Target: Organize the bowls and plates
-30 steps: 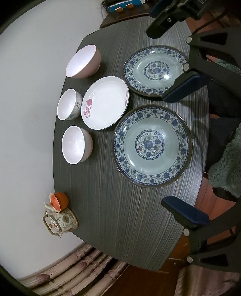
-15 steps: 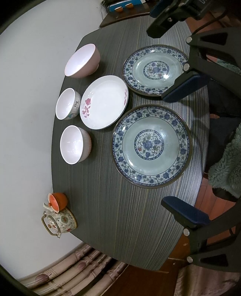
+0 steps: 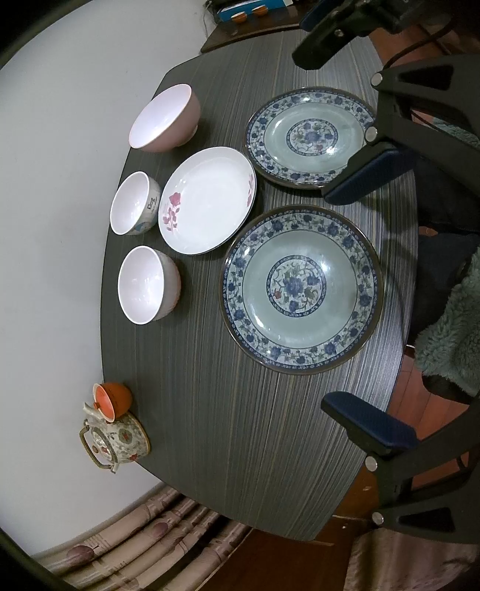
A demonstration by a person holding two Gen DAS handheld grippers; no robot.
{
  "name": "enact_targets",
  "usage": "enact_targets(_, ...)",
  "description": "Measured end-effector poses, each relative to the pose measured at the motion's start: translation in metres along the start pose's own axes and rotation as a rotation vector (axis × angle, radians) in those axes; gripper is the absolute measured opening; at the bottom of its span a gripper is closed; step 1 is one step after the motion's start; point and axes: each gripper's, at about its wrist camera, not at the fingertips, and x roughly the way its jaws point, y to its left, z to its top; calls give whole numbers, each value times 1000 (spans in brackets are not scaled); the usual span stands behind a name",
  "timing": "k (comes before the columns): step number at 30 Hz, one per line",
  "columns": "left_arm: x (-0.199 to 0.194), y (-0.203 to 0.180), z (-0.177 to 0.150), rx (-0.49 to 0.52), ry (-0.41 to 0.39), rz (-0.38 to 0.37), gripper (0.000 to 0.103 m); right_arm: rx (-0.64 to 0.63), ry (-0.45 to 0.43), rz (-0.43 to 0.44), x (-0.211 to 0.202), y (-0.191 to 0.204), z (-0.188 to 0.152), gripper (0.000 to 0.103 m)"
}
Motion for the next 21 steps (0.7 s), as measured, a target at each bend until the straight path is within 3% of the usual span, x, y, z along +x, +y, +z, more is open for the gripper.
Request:
enact_targets(5,4,8,2,-17,4,-9,103,6,-4,11,3,0,0,102)
enact_targets(10,12,28,6,-60,15,-71,103,-5,-6,48,6,-2,1,101)
enact_targets(16,29,64,12,-170,53,-190,103,14,22,240,21,-7,6,94)
enact_targets(21,44,91,12,-264,76,-267,100,64,122,416,56,-8,8,75)
